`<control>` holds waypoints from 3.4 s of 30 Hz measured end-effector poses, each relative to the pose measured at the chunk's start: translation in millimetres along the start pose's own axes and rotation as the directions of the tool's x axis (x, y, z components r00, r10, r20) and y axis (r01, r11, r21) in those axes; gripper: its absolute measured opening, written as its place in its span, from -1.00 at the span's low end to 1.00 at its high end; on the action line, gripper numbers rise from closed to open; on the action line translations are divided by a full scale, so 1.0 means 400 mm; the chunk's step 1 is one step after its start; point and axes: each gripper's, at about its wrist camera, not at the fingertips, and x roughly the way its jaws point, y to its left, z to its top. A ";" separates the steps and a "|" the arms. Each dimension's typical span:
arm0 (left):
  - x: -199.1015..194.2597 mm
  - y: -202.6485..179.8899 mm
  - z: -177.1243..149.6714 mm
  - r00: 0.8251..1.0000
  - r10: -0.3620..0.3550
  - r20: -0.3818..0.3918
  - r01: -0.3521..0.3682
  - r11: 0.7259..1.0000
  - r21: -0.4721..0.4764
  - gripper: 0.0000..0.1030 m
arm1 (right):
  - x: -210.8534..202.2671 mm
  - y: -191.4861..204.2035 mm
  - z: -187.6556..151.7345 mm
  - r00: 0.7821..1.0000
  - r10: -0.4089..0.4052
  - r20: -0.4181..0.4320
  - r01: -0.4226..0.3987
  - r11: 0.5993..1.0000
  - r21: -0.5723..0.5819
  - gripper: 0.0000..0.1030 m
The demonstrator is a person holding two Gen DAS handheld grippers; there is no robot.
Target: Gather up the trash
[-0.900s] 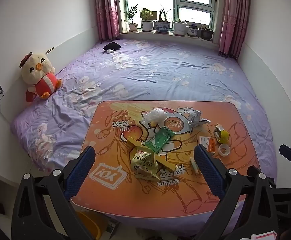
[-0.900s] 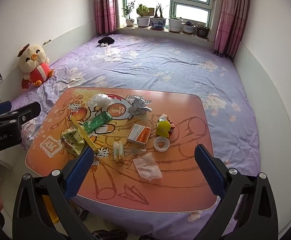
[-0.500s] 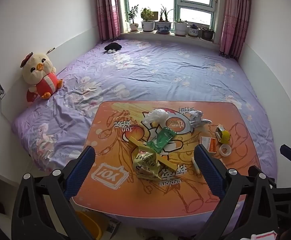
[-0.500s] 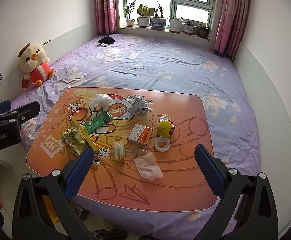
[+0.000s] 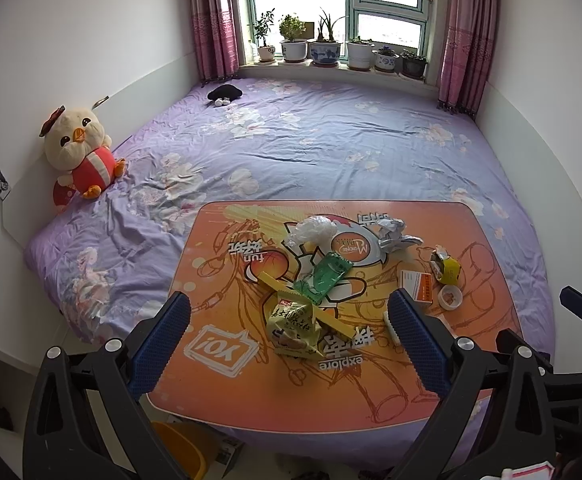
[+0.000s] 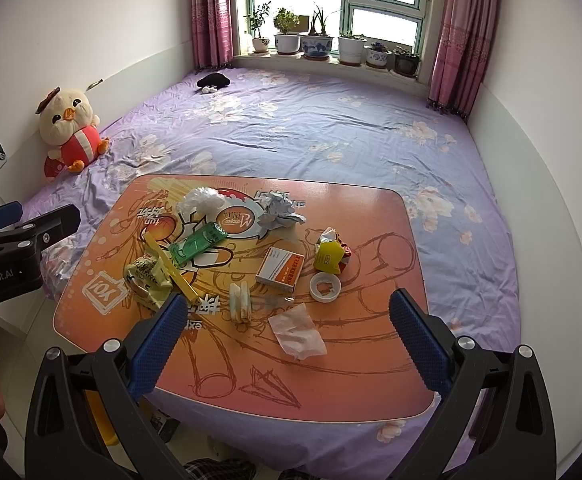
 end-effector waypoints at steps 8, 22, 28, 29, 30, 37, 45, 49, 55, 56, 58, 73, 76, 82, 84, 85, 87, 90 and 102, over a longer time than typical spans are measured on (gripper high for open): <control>-0.008 -0.004 0.003 1.000 0.003 0.000 -0.003 1.000 0.001 0.91 | 0.001 0.000 -0.001 1.000 0.000 -0.001 0.000 1.000 0.000 0.94; 0.010 -0.008 0.008 1.000 0.007 -0.020 -0.007 1.000 0.008 0.91 | 0.006 0.010 0.000 1.000 -0.005 -0.007 0.005 1.000 0.005 0.94; 0.016 -0.005 0.008 1.000 0.012 -0.024 -0.012 1.000 0.013 0.91 | 0.016 0.001 -0.006 1.000 -0.003 -0.015 0.003 1.000 0.013 0.94; 0.016 -0.004 0.007 1.000 0.014 -0.023 -0.014 1.000 0.014 0.91 | 0.018 0.001 -0.006 1.000 -0.002 -0.017 0.002 1.000 0.014 0.94; 0.016 -0.003 0.007 1.000 0.015 -0.022 -0.015 1.000 0.015 0.91 | 0.019 0.003 -0.008 1.000 -0.004 -0.018 0.004 1.000 0.013 0.94; 0.018 0.000 0.008 1.000 0.009 -0.027 -0.009 1.000 0.011 0.91 | 0.028 0.009 -0.014 1.000 -0.006 -0.031 0.006 1.000 0.015 0.94; 0.027 0.004 0.012 1.000 0.004 -0.031 -0.004 1.000 0.010 0.91 | 0.030 0.009 -0.008 1.000 -0.011 -0.028 0.011 1.000 0.018 0.94; 0.030 0.003 0.012 0.999 0.005 -0.032 -0.005 1.000 0.010 0.91 | 0.032 0.007 -0.004 1.000 -0.011 -0.029 0.012 1.000 0.020 0.94; 0.040 -0.002 0.013 0.999 0.003 -0.033 -0.003 1.000 0.008 0.91 | 0.035 0.004 0.003 1.000 -0.013 -0.029 0.014 1.000 0.025 0.94; 0.040 -0.002 0.013 0.999 0.002 -0.033 -0.002 1.000 0.009 0.91 | 0.036 0.003 0.005 0.999 -0.014 -0.029 0.015 1.000 0.026 0.94; 0.042 -0.003 0.013 0.999 0.003 -0.033 -0.002 1.000 0.009 0.91 | 0.037 0.001 0.006 0.999 -0.015 -0.029 0.016 0.999 0.028 0.94; 0.074 -0.006 -0.054 0.999 -0.009 -0.032 0.010 0.999 0.038 0.91 | 0.025 -0.017 -0.042 0.999 0.019 0.033 -0.020 0.999 0.028 0.94; 0.086 -0.002 -0.093 0.998 -0.029 -0.051 0.031 0.999 0.038 0.91 | 0.028 -0.032 -0.075 0.999 0.029 0.039 -0.030 0.999 0.033 0.94; 0.130 0.015 -0.168 0.990 -0.056 -0.129 0.058 0.998 0.017 0.91 | 0.064 -0.065 -0.143 0.999 0.043 -0.005 -0.042 0.997 0.069 0.94; 0.149 0.019 -0.190 0.986 -0.054 -0.157 0.057 0.998 0.013 0.91 | 0.086 -0.070 -0.161 0.998 0.050 -0.031 -0.047 0.996 0.077 0.94; 0.160 0.022 -0.197 0.984 -0.054 -0.169 0.056 0.998 0.009 0.91 | 0.097 -0.070 -0.169 0.998 0.053 -0.042 -0.049 0.996 0.081 0.94; 0.181 0.026 -0.206 0.981 -0.050 -0.190 0.051 0.999 0.001 0.91 | 0.120 -0.072 -0.182 0.996 0.058 -0.061 -0.053 0.995 0.085 0.94; 0.219 0.030 -0.210 0.977 -0.052 -0.205 0.052 0.999 -0.004 0.91 | 0.155 -0.072 -0.195 0.995 0.071 -0.076 -0.065 0.995 0.082 0.94; 0.362 0.035 -0.158 0.974 -0.074 -0.212 0.074 0.997 -0.007 0.86 | 0.312 -0.070 -0.186 0.992 0.060 -0.115 -0.056 0.998 0.035 0.94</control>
